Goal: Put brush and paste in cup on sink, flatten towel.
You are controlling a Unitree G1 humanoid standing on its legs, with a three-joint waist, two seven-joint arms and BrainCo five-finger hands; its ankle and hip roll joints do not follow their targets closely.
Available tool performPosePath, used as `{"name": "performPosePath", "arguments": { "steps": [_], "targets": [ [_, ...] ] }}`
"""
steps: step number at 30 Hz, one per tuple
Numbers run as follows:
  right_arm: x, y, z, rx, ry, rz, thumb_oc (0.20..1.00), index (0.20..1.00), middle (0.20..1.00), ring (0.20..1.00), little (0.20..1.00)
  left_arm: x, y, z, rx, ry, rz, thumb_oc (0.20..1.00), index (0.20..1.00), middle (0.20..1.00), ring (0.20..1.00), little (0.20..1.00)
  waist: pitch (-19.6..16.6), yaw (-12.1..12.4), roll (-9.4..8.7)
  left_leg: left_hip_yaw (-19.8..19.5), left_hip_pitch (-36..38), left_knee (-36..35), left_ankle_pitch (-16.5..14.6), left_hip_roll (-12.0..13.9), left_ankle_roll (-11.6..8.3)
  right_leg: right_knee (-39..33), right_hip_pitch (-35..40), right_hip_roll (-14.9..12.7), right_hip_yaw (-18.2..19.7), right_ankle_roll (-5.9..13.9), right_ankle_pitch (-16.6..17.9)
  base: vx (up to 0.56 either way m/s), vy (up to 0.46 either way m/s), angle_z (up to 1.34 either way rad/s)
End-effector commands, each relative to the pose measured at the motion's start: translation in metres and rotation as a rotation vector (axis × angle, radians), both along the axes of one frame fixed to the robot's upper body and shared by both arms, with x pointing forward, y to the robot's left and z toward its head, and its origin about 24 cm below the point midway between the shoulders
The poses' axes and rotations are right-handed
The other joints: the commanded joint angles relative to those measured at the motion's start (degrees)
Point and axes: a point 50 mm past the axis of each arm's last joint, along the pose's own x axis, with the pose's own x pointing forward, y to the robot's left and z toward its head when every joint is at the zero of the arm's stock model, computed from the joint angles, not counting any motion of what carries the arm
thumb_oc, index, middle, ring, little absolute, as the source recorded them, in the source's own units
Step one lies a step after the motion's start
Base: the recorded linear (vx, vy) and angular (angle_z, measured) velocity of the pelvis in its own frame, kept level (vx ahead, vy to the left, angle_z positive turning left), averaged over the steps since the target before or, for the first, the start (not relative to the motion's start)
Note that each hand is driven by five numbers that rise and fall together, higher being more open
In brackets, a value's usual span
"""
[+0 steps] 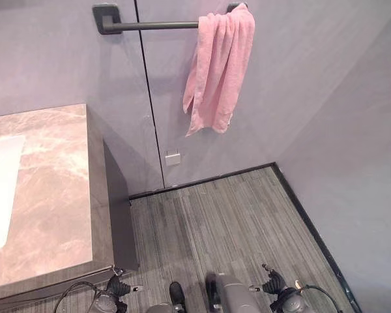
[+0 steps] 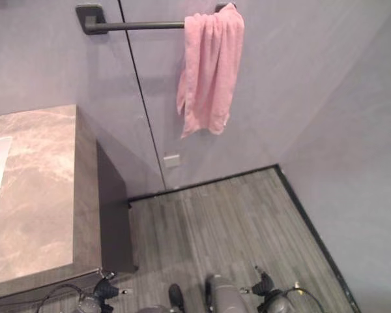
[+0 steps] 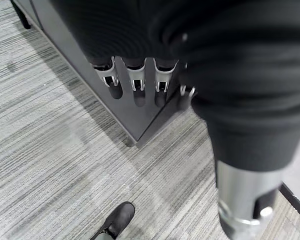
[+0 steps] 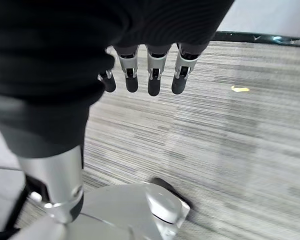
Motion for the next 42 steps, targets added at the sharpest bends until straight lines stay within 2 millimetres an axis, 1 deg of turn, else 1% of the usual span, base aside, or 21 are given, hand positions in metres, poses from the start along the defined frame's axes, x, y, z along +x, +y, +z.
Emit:
{"name": "performPosePath", "arguments": {
  "steps": [1, 2, 3, 6, 11, 14, 16, 20, 25, 27, 29, 30, 32, 34, 35, 36, 37, 38, 39, 41, 42],
  "targets": [
    [0.013, -0.008, 0.010, -0.004, -0.076, -0.007, 1.000, 1.000, 1.000, 1.000, 1.000, 0.022, 0.005, 0.011, 0.004, -0.096, 0.018, 1.000, 1.000, 1.000, 1.000, 1.000, 1.6, -2.3, 0.27, -2.3, 0.2, 7.4, -2.7, 2.3, -6.17, -8.8, 5.4, -4.5, -1.1, 2.63, 9.0, 0.35, -0.100, 0.50],
    [0.010, -0.010, 0.010, -0.014, -0.065, 0.010, 1.000, 1.000, 1.000, 1.000, 1.000, 0.028, 0.002, 0.013, -0.010, -0.125, 0.014, 1.000, 1.000, 1.000, 1.000, 1.000, 2.0, -3.1, -0.17, -4.0, 1.9, 9.7, -5.3, 1.6, -6.55, -13.0, 4.9, -7.7, -1.2, 3.65, 11.9, 0.41, -0.137, 0.71],
    [0.011, -0.008, 0.011, -0.015, -0.067, 0.037, 1.000, 1.000, 1.000, 1.000, 1.000, 0.029, 0.002, 0.014, -0.013, -0.132, 0.017, 1.000, 1.000, 1.000, 1.000, 1.000, 2.1, -3.4, -0.56, -5.2, 2.7, 11.0, -6.7, 1.0, -6.70, -12.6, 4.6, -8.8, -0.2, 3.84, 12.8, 0.49, -0.172, 0.45],
    [0.008, -0.009, 0.009, -0.025, -0.046, 0.047, 1.000, 1.000, 1.000, 1.000, 1.000, 0.027, -0.001, 0.012, -0.014, -0.118, 0.017, 1.000, 1.000, 1.000, 1.000, 1.000, 1.1, -3.1, -1.18, -6.1, 4.5, 11.9, -7.7, 0.7, -7.30, -12.6, 6.5, -8.8, -0.5, 3.51, 14.3, 0.28, -0.120, 0.64],
    [0.016, -0.023, 0.018, -0.084, -0.102, 0.038, 1.000, 1.000, 1.000, 1.000, 1.000, 0.021, -0.007, 0.008, -0.025, -0.098, -0.005, 1.000, 1.000, 1.000, 1.000, 1.000, -2.1, -3.2, 0.40, -7.1, 6.6, 10.0, -5.2, 3.1, -9.52, -15.7, 9.2, -7.1, -2.7, 3.14, 15.1, 0.25, -0.137, 0.20],
    [0.027, -0.018, 0.027, -0.141, -0.153, 0.170, 1.000, 1.000, 1.000, 1.000, 1.000, 0.034, -0.010, 0.014, -0.010, -0.148, -0.060, 1.000, 1.000, 1.000, 1.000, 1.000, -1.8, -3.5, 1.24, -6.7, 7.7, 5.3, -4.1, 4.3, -9.85, -13.1, 6.7, -5.6, -2.1, 3.00, 13.9, 0.13, -0.045, -0.07],
    [0.027, -0.017, 0.028, -0.152, -0.159, 0.200, 1.000, 1.000, 1.000, 1.000, 1.000, 0.038, -0.010, 0.016, -0.007, -0.159, -0.074, 1.000, 1.000, 1.000, 1.000, 1.000, -1.6, -3.6, 1.40, -6.7, 7.9, 5.1, -3.9, 4.5, -10.01, -12.3, 6.1, -5.5, -2.3, 2.96, 13.4, 0.05, -0.003, -0.18],
    [0.021, -0.019, 0.023, -0.185, -0.117, 0.233, 1.000, 1.000, 1.000, 1.000, 1.000, 0.047, -0.013, 0.019, 0.001, -0.178, -0.089, 1.000, 1.000, 1.000, 1.000, 1.000, -0.9, -4.1, 1.85, -6.7, 8.2, 4.0, -3.8, 5.0, -10.32, -9.5, 4.5, -5.2, -2.8, 2.81, 11.9, 0.06, -0.016, 0.04],
    [0.020, -0.019, 0.018, -0.218, -0.082, 0.266, 1.000, 1.000, 1.000, 1.000, 1.000, 0.060, -0.019, 0.023, 0.010, -0.196, -0.125, 1.000, 1.000, 1.000, 1.000, 1.000, -0.6, -5.0, 2.36, -6.6, 9.3, 4.1, -3.3, 7.0, -11.59, -5.1, 2.9, -4.1, -3.6, 2.03, 8.8, 0.11, -0.066, 0.09],
    [0.016, -0.021, 0.016, -0.236, -0.057, 0.276, 1.000, 1.000, 1.000, 1.000, 1.000, 0.060, -0.019, 0.023, 0.013, -0.194, -0.124, 1.000, 1.000, 1.000, 1.000, 1.000, -1.0, -5.3, 2.39, -6.6, 9.0, 5.9, -1.7, 8.1, -12.80, -5.9, 4.1, -3.2, -3.7, 1.27, 7.8, 0.16, -0.133, 0.08],
    [0.007, -0.030, 0.012, -0.268, -0.015, 0.267, 1.000, 1.000, 1.000, 1.000, 1.000, 0.064, -0.021, 0.025, 0.012, -0.203, -0.131, 1.000, 1.000, 1.000, 1.000, 1.000, -1.1, -5.1, 2.18, -6.7, 5.6, 14.5, 4.1, 10.2, -15.22, -8.1, 7.3, -2.0, -4.2, -0.42, 7.0, 0.15, -0.207, 0.12],
    [0.005, -0.034, 0.012, -0.278, -0.009, 0.254, 1.000, 1.000, 1.000, 1.000, 1.000, 0.068, -0.021, 0.027, 0.012, -0.217, -0.135, 1.000, 1.000, 1.000, 1.000, 1.000, -0.8, -4.8, 1.16, -7.4, 2.3, 19.8, 6.7, 9.8, -15.68, -9.3, 8.4, -2.3, -3.9, -1.21, 6.9, 0.09, -0.197, 0.25],
    [0.002, -0.044, 0.012, -0.309, 0.012, 0.228, 1.000, 1.000, 1.000, 1.000, 1.000, 0.079, -0.022, 0.034, 0.012, -0.259, -0.135, 1.000, 1.000, 1.000, 1.000, 1.000, 0.3, -3.8, -0.09, -8.3, -2.4, 25.9, 7.6, 9.2, -15.48, -11.1, 10.2, -2.8, -4.0, -2.22, 6.8, 0.08, -0.131, 0.32],
    [-0.001, -0.050, 0.011, -0.333, 0.032, 0.209, 1.000, 1.000, 1.000, 1.000, 1.000, 0.086, -0.025, 0.037, 0.006, -0.282, -0.127, 1.000, 1.000, 1.000, 1.000, 1.000, 1.2, -3.5, -0.51, -5.5, -6.1, 22.7, 4.7, 10.7, -14.19, -12.6, 12.2, -3.7, -4.0, -1.43, 6.5, 0.10, -0.013, 0.03],
    [-0.001, -0.050, 0.011, -0.332, 0.032, 0.209, 1.000, 1.000, 1.000, 1.000, 1.000, 0.086, -0.025, 0.037, 0.007, -0.282, -0.127, 1.000, 1.000, 1.000, 1.000, 1.000, 1.2, -3.5, -0.63, -5.5, -6.1, 22.5, 4.9, 10.6, -14.12, -12.7, 12.1, -3.8, -3.9, -1.39, 6.6, 0.18, 0.112, -0.06],
    [-0.005, -0.058, 0.011, -0.354, 0.049, 0.165, 1.000, 1.000, 1.000, 1.000, 1.000, 0.089, -0.028, 0.039, 0.004, -0.294, -0.127, 1.000, 1.000, 1.000, 1.000, 1.000, 1.4, -2.8, -0.90, -3.0, -9.1, 15.9, 1.6, 11.7, -12.89, -14.4, 14.0, -5.1, -3.1, 0.10, 6.5, 0.18, 0.167, -0.18],
    [-0.005, -0.058, 0.010, -0.363, 0.050, 0.164, 1.000, 1.000, 1.000, 1.000, 1.000, 0.089, -0.027, 0.038, 0.012, -0.295, -0.123, 1.000, 1.000, 1.000, 1.000, 1.000, 1.1, -2.6, -0.73, -2.8, -10.5, 12.6, 2.6, 11.9, -12.94, -14.6, 14.0, -5.4, -2.6, 0.48, 6.5, 0.28, 0.279, -0.06],
    [-0.007, -0.059, 0.010, -0.367, 0.051, 0.162, 1.000, 1.000, 1.000, 1.000, 1.000, 0.086, -0.025, 0.037, 0.017, -0.290, -0.120, 1.000, 1.000, 1.000, 1.000, 1.000, 1.2, -1.8, -0.16, -4.3, -12.3, 8.3, 5.8, 11.9, -13.41, -14.6, 14.8, -5.1, -1.5, 0.96, 6.0, 0.23, 0.283, 0.09],
    [-0.009, -0.061, 0.010, -0.374, 0.061, 0.164, 1.000, 1.000, 1.000, 1.000, 1.000, 0.082, -0.023, 0.035, 0.023, -0.281, -0.114, 1.000, 1.000, 1.000, 1.000, 1.000, 1.1, -1.2, 0.01, -6.7, -13.0, 7.2, 7.4, 12.1, -13.62, -14.5, 15.4, -5.3, -0.3, 1.27, 5.8, 0.22, 0.268, 0.06],
    [-0.009, -0.059, 0.009, -0.369, 0.056, 0.174, 1.000, 1.000, 1.000, 1.000, 1.000, 0.079, -0.023, 0.033, 0.021, -0.272, -0.108, 1.000, 1.000, 1.000, 1.000, 1.000, 1.0, -1.3, 0.09, -7.4, -13.1, 8.6, 7.0, 12.1, -13.42, -13.5, 15.0, -5.5, 0.6, 1.20, 5.6, 0.12, 0.186, -0.95],
    [-0.003, -0.052, 0.010, -0.361, 0.034, 0.201, 1.000, 1.000, 1.000, 1.000, 1.000, 0.078, -0.019, 0.034, 0.033, -0.268, -0.119, 1.000, 1.000, 1.000, 1.000, 1.000, 1.3, -1.7, -0.35, -6.3, -11.6, 10.0, 4.4, 11.2, -12.51, -10.2, 14.0, -5.7, 2.1, 1.76, 5.0, 0.12, 0.272, -1.66]
  ]
}}
